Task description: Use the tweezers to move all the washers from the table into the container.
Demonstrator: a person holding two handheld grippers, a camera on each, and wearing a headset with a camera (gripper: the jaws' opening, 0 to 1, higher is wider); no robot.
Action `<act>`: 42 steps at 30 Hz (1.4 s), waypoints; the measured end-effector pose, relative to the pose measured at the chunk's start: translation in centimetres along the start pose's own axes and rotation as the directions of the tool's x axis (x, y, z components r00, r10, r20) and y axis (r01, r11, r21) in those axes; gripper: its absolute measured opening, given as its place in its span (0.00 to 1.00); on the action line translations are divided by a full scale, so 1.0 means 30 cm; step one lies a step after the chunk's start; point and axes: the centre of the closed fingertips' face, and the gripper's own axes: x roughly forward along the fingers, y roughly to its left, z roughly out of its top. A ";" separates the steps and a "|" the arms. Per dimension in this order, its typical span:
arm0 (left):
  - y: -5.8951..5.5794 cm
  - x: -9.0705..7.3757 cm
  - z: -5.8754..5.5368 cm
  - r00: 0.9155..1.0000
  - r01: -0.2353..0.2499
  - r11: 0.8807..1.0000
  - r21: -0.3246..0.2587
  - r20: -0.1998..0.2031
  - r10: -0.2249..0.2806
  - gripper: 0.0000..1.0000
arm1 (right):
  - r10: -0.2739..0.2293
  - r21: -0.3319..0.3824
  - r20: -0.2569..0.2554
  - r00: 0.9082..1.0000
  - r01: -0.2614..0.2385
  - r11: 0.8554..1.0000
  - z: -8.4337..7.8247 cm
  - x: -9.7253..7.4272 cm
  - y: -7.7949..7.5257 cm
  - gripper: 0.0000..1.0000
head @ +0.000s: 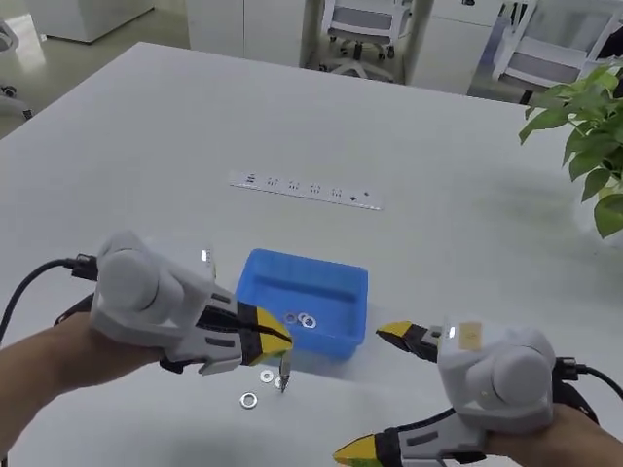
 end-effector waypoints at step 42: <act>-0.007 0.009 0.001 0.997 0.063 0.997 0.049 -0.041 -0.061 0.05 | 0.234 -0.294 -0.085 0.969 -0.249 0.923 0.087 0.231 0.014 0.21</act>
